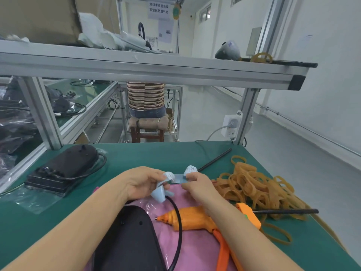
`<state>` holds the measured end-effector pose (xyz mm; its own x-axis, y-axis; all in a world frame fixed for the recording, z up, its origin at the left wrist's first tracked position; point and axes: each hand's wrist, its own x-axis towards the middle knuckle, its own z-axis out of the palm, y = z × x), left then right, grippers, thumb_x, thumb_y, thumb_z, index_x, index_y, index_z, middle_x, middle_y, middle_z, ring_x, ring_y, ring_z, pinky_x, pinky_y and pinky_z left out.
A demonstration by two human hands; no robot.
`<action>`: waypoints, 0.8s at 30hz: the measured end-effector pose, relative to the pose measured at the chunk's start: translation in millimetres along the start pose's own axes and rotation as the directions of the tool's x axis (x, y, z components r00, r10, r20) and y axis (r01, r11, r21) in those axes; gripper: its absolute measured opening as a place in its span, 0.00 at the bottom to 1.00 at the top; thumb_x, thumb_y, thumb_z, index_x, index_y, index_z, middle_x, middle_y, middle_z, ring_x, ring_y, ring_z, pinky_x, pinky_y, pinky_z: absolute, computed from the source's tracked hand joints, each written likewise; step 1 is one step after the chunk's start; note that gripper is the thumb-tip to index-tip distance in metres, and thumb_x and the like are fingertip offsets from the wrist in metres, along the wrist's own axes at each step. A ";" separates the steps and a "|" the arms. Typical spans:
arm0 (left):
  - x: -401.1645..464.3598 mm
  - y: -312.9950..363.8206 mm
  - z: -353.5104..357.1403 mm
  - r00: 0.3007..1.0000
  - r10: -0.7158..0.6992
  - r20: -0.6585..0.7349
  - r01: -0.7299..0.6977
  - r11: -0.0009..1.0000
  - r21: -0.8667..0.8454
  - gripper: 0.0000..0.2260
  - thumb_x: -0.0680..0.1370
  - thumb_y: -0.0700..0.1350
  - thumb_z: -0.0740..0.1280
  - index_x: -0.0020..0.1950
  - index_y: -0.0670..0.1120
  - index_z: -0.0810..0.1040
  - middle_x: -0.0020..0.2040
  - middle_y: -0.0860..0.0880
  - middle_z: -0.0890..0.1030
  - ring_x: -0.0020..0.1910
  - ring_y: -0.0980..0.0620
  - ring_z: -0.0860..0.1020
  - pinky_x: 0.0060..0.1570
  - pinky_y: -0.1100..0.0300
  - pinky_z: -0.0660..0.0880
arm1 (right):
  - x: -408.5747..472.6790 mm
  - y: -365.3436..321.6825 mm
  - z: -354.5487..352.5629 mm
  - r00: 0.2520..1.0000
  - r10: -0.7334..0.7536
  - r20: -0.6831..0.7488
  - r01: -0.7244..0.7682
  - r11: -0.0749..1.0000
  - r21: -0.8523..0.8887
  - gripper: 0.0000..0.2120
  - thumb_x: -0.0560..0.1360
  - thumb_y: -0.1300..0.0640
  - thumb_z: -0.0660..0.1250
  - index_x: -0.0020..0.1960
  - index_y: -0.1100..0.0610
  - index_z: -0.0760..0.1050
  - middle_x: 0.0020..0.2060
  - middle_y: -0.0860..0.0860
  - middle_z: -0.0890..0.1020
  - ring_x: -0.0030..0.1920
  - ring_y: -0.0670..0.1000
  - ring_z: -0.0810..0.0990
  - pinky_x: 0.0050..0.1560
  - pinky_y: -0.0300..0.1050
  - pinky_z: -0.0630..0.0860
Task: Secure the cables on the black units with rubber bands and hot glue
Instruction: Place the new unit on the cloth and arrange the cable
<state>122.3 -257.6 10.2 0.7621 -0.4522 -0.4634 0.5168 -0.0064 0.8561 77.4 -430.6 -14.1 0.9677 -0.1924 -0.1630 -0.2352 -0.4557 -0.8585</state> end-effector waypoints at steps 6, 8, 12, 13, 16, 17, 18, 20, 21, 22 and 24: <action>-2.7 -6.5 -5.5 0.995 -0.040 -0.092 0.044 0.998 0.046 0.06 0.79 0.31 0.61 0.45 0.38 0.75 0.32 0.43 0.81 0.30 0.49 0.81 0.33 0.59 0.80 | 39.0 2.8 1.1 0.996 -0.093 0.003 0.084 0.885 -0.458 0.22 0.74 0.63 0.62 0.66 0.51 0.71 0.61 0.58 0.70 0.58 0.61 0.74 0.58 0.47 0.71; -3.5 -10.1 -6.4 0.995 -0.043 -0.094 0.053 0.993 0.108 0.06 0.78 0.31 0.63 0.45 0.39 0.76 0.35 0.42 0.82 0.38 0.46 0.82 0.43 0.55 0.79 | 46.2 1.1 0.9 0.995 -0.101 0.019 0.097 0.849 -0.519 0.23 0.74 0.63 0.61 0.68 0.50 0.71 0.62 0.59 0.71 0.60 0.61 0.74 0.58 0.48 0.72; 1.3 -15.3 -2.2 0.993 0.012 -0.116 0.008 0.987 0.163 0.06 0.77 0.30 0.65 0.47 0.39 0.79 0.40 0.41 0.83 0.45 0.44 0.82 0.53 0.49 0.78 | 36.8 -10.4 -3.0 0.981 -0.176 -0.086 0.111 0.862 -0.495 0.17 0.77 0.61 0.60 0.64 0.52 0.75 0.59 0.56 0.75 0.59 0.58 0.75 0.55 0.47 0.72; 3.2 -15.9 -0.7 0.992 0.037 -0.124 -0.019 0.989 0.144 0.06 0.76 0.30 0.65 0.47 0.39 0.79 0.40 0.42 0.84 0.41 0.45 0.83 0.49 0.52 0.79 | 28.8 -12.0 -1.8 0.979 -0.179 -0.094 0.127 0.907 -0.400 0.12 0.77 0.58 0.61 0.58 0.53 0.78 0.54 0.54 0.79 0.55 0.56 0.77 0.52 0.46 0.72; 7.5 -16.1 6.4 0.985 0.109 -0.137 -0.098 0.991 0.088 0.07 0.75 0.29 0.67 0.45 0.39 0.80 0.38 0.42 0.84 0.37 0.47 0.82 0.40 0.56 0.80 | 0.3 -16.8 3.5 0.995 -0.091 0.052 0.090 0.996 0.021 0.10 0.74 0.48 0.69 0.42 0.55 0.81 0.39 0.51 0.83 0.40 0.49 0.81 0.41 0.44 0.76; 8.6 -16.2 9.2 0.981 0.127 -0.143 -0.115 0.989 0.089 0.07 0.74 0.29 0.67 0.45 0.40 0.80 0.39 0.42 0.83 0.37 0.47 0.82 0.39 0.57 0.80 | -6.0 -17.3 4.2 0.993 -0.061 0.105 0.047 0.990 0.136 0.09 0.73 0.49 0.71 0.44 0.55 0.82 0.39 0.51 0.85 0.38 0.48 0.82 0.39 0.43 0.78; 9.7 -16.7 11.7 0.978 0.144 -0.152 -0.129 0.986 0.101 0.07 0.73 0.29 0.68 0.44 0.40 0.80 0.39 0.42 0.83 0.37 0.47 0.81 0.39 0.58 0.79 | -10.8 -17.1 4.6 0.989 -0.041 0.141 0.007 0.972 0.234 0.08 0.73 0.53 0.73 0.47 0.57 0.82 0.39 0.53 0.85 0.36 0.47 0.83 0.37 0.41 0.79; 10.8 -17.1 15.0 0.971 0.176 -0.160 -0.153 0.978 0.144 0.08 0.73 0.28 0.69 0.44 0.41 0.80 0.40 0.42 0.81 0.39 0.47 0.79 0.42 0.59 0.77 | -15.8 -16.8 4.2 0.987 -0.015 0.161 -0.050 0.918 0.393 0.07 0.72 0.62 0.74 0.49 0.62 0.80 0.38 0.57 0.85 0.34 0.48 0.83 0.32 0.38 0.79; 10.1 -17.1 15.9 0.969 0.187 -0.160 -0.161 0.973 0.166 0.09 0.72 0.28 0.69 0.45 0.41 0.80 0.41 0.42 0.81 0.39 0.47 0.79 0.43 0.60 0.77 | -16.7 -16.0 3.9 0.988 -0.008 0.154 -0.062 0.893 0.446 0.06 0.71 0.65 0.73 0.47 0.62 0.80 0.38 0.58 0.84 0.33 0.49 0.83 0.31 0.38 0.78; 9.5 -17.1 15.5 0.967 0.198 -0.160 -0.166 0.967 0.195 0.09 0.72 0.28 0.69 0.45 0.41 0.81 0.41 0.42 0.81 0.40 0.47 0.79 0.43 0.60 0.77 | -18.1 -15.6 3.6 0.989 -0.005 0.148 -0.068 0.874 0.481 0.06 0.70 0.67 0.73 0.46 0.62 0.79 0.39 0.59 0.84 0.33 0.50 0.83 0.31 0.38 0.77; 8.1 -17.4 13.6 0.964 0.215 -0.158 -0.167 0.947 0.274 0.10 0.72 0.28 0.69 0.45 0.42 0.82 0.42 0.43 0.82 0.42 0.47 0.80 0.43 0.61 0.77 | -18.7 -12.6 3.6 0.991 0.004 0.135 -0.070 0.869 0.490 0.09 0.69 0.68 0.74 0.47 0.61 0.79 0.43 0.62 0.84 0.36 0.53 0.82 0.31 0.37 0.75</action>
<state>114.2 -273.2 -5.4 0.9073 -0.2964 -0.2984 0.2555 -0.1753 0.9508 62.6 -418.2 -2.0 0.9702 -0.0747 -0.2304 -0.2276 0.0436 -0.9728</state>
